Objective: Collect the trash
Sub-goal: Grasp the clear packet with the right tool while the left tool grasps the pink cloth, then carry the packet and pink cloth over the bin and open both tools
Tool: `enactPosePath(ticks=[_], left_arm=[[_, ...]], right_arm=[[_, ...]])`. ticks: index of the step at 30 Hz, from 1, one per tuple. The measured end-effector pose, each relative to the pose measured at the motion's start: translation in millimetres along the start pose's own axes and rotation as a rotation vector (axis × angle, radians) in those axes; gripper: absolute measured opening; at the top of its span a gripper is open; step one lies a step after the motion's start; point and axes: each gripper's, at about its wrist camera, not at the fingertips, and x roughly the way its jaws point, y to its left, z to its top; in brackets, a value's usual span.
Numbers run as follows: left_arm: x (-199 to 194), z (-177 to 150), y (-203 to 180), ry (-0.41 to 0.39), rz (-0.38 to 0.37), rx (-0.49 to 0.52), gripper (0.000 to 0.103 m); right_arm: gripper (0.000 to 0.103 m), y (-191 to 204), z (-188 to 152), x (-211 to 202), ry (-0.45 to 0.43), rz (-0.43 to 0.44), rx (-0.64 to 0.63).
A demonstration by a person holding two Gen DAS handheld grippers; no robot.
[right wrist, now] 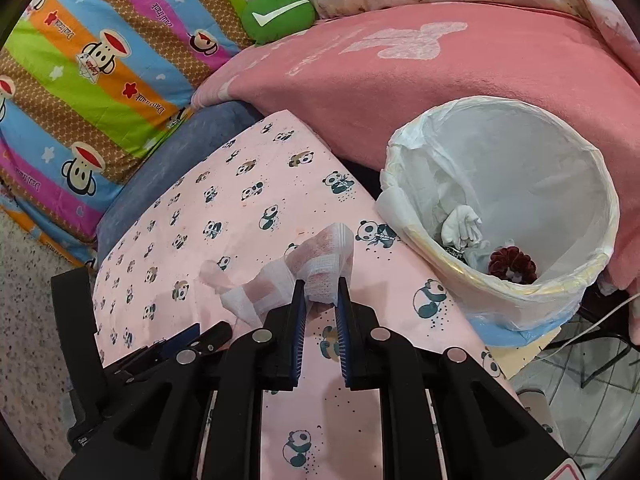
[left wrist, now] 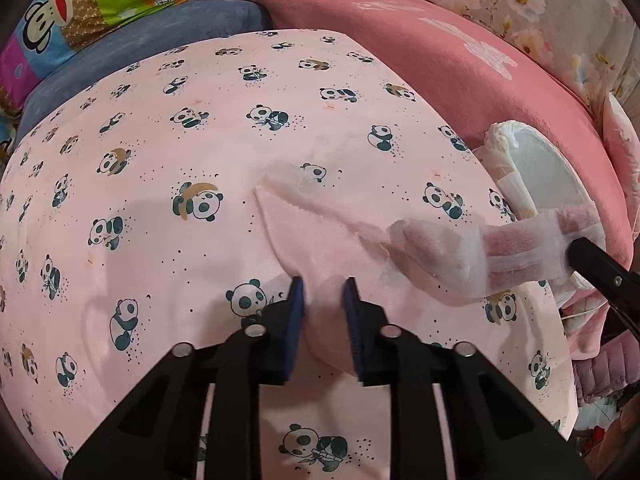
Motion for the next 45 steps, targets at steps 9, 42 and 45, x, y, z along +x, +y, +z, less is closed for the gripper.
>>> enactPosePath(ticks=[9, 42, 45], left_arm=[[-19, 0, -15, -0.006, -0.045, 0.002, 0.002], [-101, 59, -182, -0.213, -0.224, 0.309, 0.002], [-93, 64, -195, -0.202, -0.234, 0.330, 0.002]], right_arm=[[0.015, -13, 5, -32, -0.055, 0.016, 0.011], [0.015, -85, 36, -147, -0.297, -0.021, 0.110], [0.015, -97, 40, -148, -0.302, -0.033, 0.124]])
